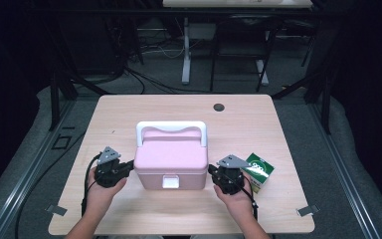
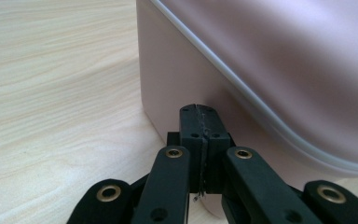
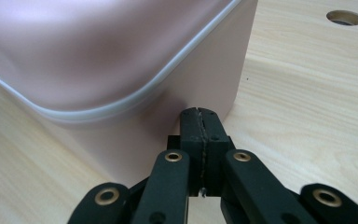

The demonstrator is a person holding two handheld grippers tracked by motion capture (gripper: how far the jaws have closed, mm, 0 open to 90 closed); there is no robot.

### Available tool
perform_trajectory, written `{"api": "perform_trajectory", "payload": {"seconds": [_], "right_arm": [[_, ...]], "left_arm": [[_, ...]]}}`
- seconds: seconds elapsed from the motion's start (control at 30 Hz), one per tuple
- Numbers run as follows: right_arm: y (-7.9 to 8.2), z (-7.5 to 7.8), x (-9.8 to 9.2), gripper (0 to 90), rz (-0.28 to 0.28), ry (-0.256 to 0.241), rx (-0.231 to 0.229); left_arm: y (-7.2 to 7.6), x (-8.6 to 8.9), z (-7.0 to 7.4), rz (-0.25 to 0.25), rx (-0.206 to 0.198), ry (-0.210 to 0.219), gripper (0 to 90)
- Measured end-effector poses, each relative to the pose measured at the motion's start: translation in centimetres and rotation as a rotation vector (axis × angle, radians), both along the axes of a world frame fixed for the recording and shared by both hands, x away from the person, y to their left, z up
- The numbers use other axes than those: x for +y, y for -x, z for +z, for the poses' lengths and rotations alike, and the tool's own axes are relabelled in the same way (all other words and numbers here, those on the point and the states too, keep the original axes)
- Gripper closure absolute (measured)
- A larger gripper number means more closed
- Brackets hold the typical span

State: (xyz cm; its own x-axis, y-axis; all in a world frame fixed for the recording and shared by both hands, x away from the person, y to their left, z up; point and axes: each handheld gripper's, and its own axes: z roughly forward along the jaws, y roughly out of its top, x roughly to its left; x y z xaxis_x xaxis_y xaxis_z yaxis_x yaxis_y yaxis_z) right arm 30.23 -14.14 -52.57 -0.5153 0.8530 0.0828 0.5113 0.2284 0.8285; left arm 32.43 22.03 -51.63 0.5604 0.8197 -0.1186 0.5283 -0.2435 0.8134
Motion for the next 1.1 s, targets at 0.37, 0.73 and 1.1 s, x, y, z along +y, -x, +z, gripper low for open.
{"api": "perform_trajectory", "payload": {"seconds": [0.37,0.73,1.1], "right_arm": [[1.6,0.3,-1.1,90.0,0.014,0.017,0.017],[3.5,0.2,-1.8,90.0,0.030,0.018,0.005],[4.3,0.1,-2.3,90.0,0.052,0.002,0.025]], "left_arm": [[1.5,-0.9,0.3,-0.030,0.014,-0.017,89.9],[3.5,-1.1,0.1,-0.070,0.021,-0.009,89.9],[4.3,-0.8,0.1,-0.106,0.037,0.009,89.7]]}}
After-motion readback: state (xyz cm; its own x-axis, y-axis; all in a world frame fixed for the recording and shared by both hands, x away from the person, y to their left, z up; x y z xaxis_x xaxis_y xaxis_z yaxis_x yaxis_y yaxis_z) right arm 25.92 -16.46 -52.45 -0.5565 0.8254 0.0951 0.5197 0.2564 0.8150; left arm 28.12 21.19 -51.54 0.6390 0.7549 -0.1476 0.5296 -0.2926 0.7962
